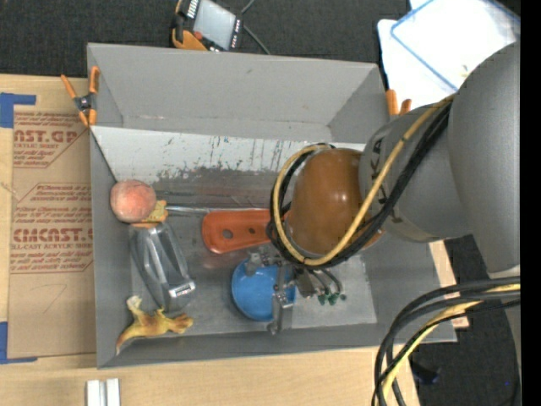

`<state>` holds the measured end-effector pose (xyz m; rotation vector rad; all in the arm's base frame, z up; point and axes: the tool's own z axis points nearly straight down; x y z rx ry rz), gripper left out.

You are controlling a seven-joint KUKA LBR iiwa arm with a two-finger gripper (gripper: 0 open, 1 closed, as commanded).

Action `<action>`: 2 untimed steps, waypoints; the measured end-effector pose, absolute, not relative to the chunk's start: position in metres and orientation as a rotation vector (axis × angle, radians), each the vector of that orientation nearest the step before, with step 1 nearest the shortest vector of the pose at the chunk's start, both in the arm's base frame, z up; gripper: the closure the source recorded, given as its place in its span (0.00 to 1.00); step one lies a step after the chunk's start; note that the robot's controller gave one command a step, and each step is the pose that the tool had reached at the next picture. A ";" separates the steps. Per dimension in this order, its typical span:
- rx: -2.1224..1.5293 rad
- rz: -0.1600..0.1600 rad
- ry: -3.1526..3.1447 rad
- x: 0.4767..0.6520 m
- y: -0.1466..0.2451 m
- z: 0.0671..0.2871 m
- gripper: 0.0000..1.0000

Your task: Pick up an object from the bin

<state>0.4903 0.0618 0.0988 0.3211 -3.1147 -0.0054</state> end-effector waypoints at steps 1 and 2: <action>0.295 0.010 -3.153 0.487 0.075 0.072 0.00; 0.779 0.000 -3.046 0.483 0.080 0.070 1.00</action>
Offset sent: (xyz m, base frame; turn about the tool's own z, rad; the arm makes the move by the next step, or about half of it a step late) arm -0.0079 0.0175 -0.0288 -0.2955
